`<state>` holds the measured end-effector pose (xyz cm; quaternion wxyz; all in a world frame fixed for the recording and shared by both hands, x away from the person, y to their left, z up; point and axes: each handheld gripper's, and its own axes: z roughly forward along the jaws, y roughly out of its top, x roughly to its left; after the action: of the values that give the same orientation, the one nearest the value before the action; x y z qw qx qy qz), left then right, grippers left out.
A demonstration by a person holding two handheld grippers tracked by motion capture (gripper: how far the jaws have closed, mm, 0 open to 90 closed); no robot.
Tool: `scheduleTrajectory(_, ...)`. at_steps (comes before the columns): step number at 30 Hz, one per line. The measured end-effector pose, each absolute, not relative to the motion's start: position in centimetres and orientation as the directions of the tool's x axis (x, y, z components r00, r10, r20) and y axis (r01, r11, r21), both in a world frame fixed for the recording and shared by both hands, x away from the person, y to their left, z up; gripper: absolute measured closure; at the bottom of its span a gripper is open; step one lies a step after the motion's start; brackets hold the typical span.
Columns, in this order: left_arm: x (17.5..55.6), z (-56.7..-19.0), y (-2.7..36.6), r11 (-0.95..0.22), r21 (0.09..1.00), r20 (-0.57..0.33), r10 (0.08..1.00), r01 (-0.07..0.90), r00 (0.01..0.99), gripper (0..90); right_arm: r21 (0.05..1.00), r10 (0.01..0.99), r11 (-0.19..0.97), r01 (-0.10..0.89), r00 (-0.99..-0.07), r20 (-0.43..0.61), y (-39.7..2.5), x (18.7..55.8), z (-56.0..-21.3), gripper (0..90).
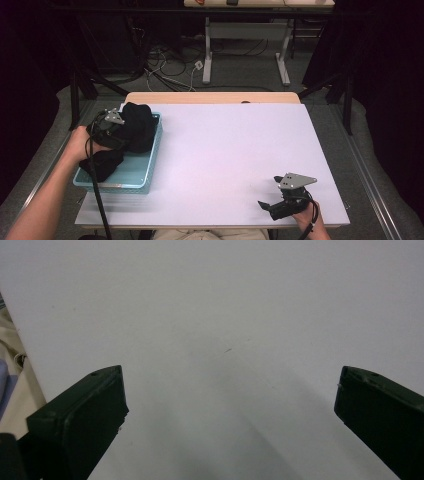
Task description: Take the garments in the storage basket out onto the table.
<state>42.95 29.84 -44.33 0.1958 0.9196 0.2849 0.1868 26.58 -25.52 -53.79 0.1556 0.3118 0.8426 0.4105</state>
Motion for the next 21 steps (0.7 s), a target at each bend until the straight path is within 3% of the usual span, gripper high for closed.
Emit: scheduleTrajectory(21,43.3,-39.2,28.3,-0.843,0.402,0.236,0.473,0.358,0.849,41.4,0.786,0.651,0.475,0.396,-0.759,-0.011,-25.5,26.7,-53.8,0.0)
